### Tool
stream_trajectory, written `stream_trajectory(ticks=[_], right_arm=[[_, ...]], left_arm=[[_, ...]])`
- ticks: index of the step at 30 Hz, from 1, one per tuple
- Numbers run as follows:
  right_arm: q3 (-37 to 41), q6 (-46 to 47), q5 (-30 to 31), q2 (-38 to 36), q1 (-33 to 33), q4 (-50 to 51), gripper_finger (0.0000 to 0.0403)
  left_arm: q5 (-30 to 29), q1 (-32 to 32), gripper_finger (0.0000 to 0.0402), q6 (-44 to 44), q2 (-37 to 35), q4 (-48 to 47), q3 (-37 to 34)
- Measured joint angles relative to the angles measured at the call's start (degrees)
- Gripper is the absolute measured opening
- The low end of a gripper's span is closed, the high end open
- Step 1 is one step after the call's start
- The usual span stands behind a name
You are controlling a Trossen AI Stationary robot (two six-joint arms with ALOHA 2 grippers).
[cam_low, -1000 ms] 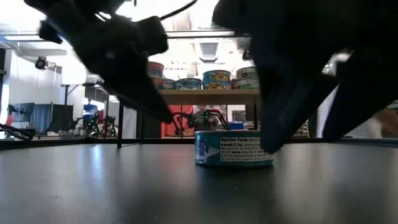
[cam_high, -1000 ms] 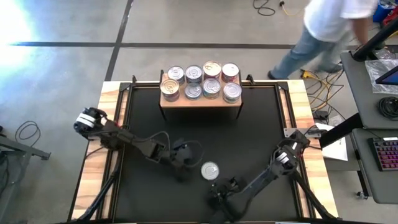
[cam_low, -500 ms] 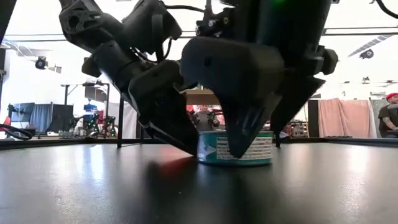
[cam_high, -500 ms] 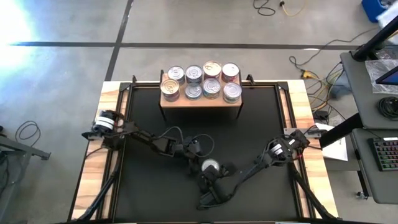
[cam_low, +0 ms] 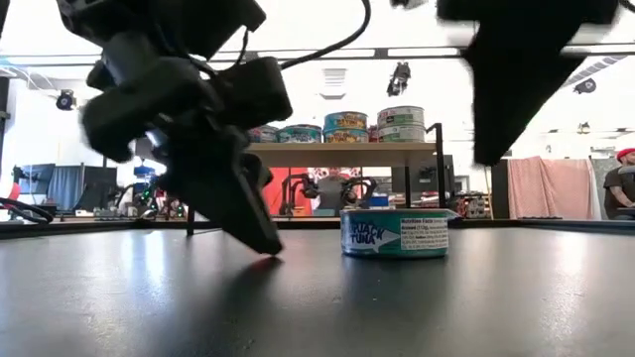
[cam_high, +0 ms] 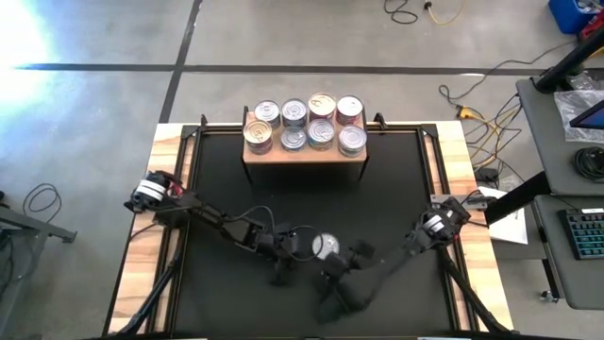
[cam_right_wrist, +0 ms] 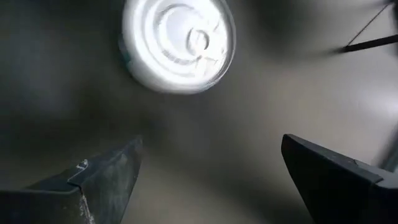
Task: Stack canned seafood by type on shelf
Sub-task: Stack the green-blue tuna can on top of the other green-blue tuna can on the shelf
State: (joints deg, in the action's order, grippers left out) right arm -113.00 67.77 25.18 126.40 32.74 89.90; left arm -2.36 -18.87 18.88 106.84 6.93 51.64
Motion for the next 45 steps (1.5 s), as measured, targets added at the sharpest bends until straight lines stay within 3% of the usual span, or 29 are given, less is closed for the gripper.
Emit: stream_trajectory(ticks=[7,12,17,23,29,33,39,45], right_arm=[[1.35,5.41,0.25,-2.53,5.07,-4.86,0.0376],[8.54,11.28,0.13,-2.81,7.2,-8.04,0.0376],[17.21,14.04,-2.86,-4.8,8.01,-18.53,0.0376],[20.59,16.18,2.91,-6.31,7.82,-25.2,0.0376],[22.25,7.76,3.09,-6.4,6.47,-27.58,0.0376],[23.16,-2.56,-1.38,-6.91,5.01,-30.39,0.0376],[23.2,-9.17,-2.48,-7.45,4.47,-30.44,0.0376],[23.31,-7.63,3.27,-7.49,4.38,-24.71,0.0376]], left_arm=[[7.4,5.04,0.0147,-5.94,-1.11,-1.94,-0.77],[2.59,11.4,0.0127,-8.47,-0.39,-0.61,-0.27],[-3.18,13.91,0.0109,-9.41,0.21,0.94,0.74],[0.63,15.39,0.0099,-8.0,4.54,11.99,2.01],[5.73,13.73,0.0097,-7.04,9.7,12.32,7.62],[6.64,10.73,0.0097,-9.27,10.4,8.15,9.96],[6.25,6.89,0.0097,-9.69,8.48,3.13,8.04],[6.62,1.54,0.0097,-7.22,3.21,1.07,3.58]])
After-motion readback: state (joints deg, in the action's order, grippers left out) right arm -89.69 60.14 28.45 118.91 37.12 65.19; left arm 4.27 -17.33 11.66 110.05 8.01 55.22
